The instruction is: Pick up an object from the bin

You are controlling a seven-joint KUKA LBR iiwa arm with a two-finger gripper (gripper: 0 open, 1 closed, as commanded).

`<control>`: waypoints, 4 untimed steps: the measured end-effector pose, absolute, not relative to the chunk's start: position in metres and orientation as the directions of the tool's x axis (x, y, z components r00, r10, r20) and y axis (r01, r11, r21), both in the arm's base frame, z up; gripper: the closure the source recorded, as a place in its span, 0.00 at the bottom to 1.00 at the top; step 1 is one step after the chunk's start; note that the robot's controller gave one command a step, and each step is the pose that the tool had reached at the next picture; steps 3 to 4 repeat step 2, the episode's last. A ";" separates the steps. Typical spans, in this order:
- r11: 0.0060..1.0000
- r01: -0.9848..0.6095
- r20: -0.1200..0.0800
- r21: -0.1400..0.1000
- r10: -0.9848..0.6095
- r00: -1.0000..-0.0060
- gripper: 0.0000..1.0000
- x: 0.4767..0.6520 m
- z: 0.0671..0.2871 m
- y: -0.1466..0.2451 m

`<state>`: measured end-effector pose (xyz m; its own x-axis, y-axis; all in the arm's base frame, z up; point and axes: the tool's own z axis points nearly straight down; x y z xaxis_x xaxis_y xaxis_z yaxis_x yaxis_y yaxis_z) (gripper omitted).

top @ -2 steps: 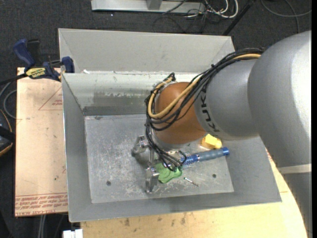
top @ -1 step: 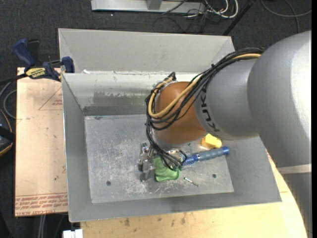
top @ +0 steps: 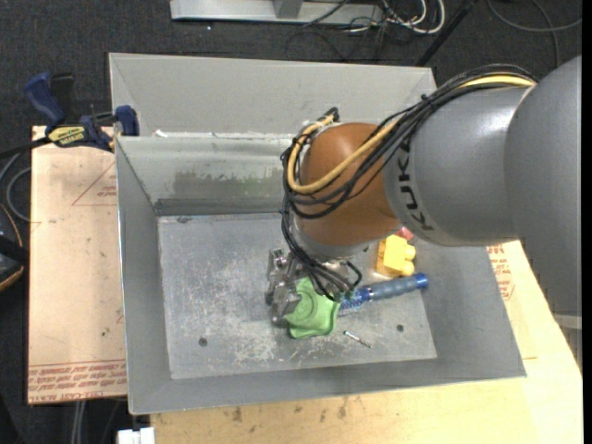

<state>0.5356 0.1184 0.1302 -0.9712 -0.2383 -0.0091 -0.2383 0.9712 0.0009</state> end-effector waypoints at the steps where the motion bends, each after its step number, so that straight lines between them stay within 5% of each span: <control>1: 0.972 -0.236 -0.005 0.001 -0.236 -0.972 1.00 0.537 0.142 0.119; 2: 0.972 -0.235 -0.010 0.000 -0.235 -0.972 1.00 0.539 0.200 0.120; 4: 0.972 -0.235 -0.010 0.000 -0.235 -0.972 1.00 0.539 0.200 0.120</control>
Offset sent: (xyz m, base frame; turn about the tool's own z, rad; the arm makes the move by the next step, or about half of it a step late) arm -0.0001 0.0001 0.0114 0.0000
